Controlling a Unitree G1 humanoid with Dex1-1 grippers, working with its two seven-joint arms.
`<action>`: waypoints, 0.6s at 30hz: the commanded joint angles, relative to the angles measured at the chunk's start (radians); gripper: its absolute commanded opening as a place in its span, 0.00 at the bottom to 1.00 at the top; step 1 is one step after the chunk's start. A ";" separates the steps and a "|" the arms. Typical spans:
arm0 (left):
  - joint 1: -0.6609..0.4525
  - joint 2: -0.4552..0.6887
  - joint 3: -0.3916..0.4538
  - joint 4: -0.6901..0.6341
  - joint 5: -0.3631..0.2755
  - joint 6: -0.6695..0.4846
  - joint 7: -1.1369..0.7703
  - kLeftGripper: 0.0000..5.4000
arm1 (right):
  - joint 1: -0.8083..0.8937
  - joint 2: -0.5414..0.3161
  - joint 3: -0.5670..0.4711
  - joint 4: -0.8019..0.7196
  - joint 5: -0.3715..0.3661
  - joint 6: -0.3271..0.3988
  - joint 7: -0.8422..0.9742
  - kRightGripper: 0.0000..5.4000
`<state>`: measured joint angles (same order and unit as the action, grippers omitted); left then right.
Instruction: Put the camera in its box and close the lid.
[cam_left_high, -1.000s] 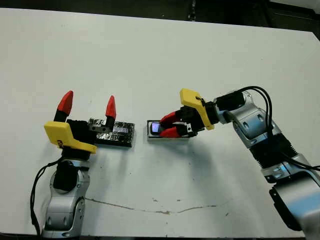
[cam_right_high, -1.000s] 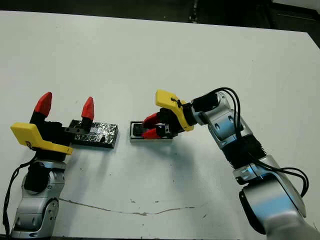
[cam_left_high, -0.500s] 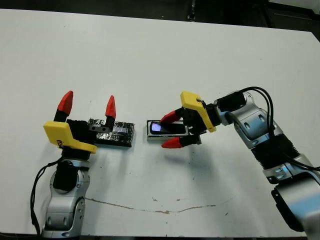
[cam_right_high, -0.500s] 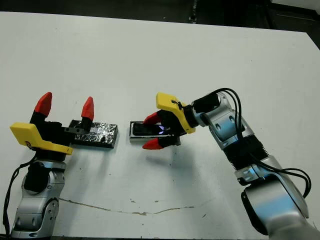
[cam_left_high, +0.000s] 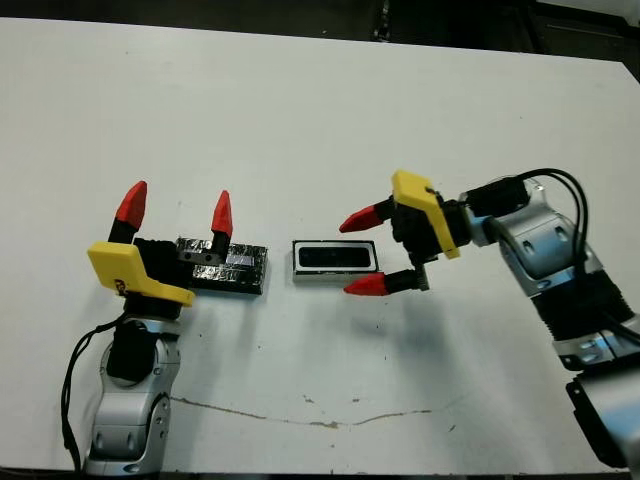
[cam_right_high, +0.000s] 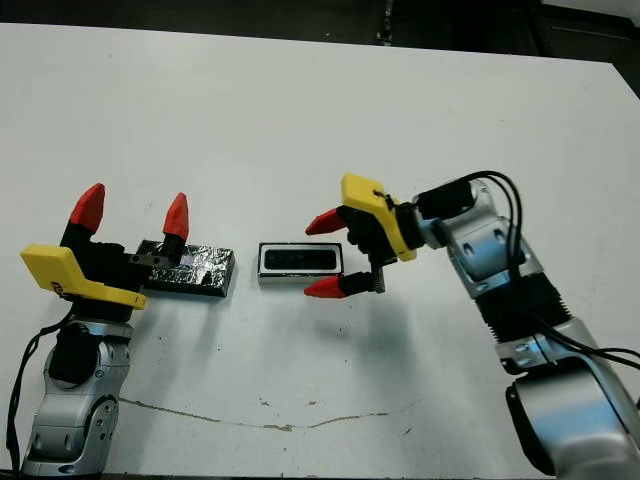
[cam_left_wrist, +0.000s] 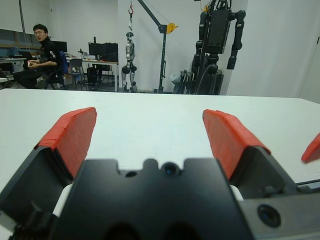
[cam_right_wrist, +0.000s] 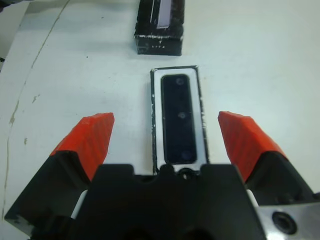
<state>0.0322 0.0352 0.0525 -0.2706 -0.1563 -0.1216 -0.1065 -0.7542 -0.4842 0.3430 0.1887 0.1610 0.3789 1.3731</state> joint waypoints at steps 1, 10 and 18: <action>0.007 0.004 -0.001 0.002 0.003 0.010 -0.001 1.00 | 0.015 -0.049 -0.044 -0.046 0.030 0.028 0.000 1.00; 0.010 0.005 0.002 0.003 0.003 0.004 -0.004 1.00 | 0.087 -0.095 -0.216 -0.187 0.159 0.072 -0.068 1.00; -0.001 0.010 0.012 0.003 -0.007 0.004 -0.006 1.00 | 0.418 0.062 -0.515 -0.346 0.301 0.059 -0.480 0.92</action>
<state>0.0291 0.0374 0.0586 -0.2702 -0.1597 -0.1227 -0.1076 -0.4123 -0.4600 -0.1314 -0.1382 0.4546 0.4570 0.9641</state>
